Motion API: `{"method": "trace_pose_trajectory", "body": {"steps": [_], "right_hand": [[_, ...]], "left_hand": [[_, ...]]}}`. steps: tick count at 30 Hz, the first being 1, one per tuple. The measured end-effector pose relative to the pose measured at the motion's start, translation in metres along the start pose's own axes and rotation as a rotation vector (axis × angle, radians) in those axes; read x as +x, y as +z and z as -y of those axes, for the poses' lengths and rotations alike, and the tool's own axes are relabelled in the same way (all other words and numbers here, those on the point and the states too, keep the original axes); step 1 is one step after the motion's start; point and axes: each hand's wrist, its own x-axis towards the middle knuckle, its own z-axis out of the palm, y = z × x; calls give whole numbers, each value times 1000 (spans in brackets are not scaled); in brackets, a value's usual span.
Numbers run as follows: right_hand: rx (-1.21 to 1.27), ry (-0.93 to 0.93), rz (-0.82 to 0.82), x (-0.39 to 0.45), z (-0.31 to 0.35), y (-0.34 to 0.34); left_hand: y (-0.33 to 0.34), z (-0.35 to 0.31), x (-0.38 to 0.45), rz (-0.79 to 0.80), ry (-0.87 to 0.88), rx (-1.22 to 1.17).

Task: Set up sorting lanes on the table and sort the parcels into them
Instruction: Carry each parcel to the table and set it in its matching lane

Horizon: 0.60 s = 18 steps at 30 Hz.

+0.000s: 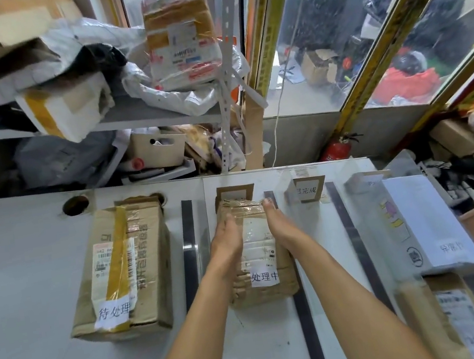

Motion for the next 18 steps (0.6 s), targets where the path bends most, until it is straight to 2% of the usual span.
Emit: {"method": "trace_pose_trajectory", "body": {"steps": [10,18], "right_hand": [[-48,22,34,-45,19,6],[-15,-113,-57,-92,11,12]], "left_hand": [[-9,0,-37,-77,88,97],[-14,4,-56,-97,161,150]]}}
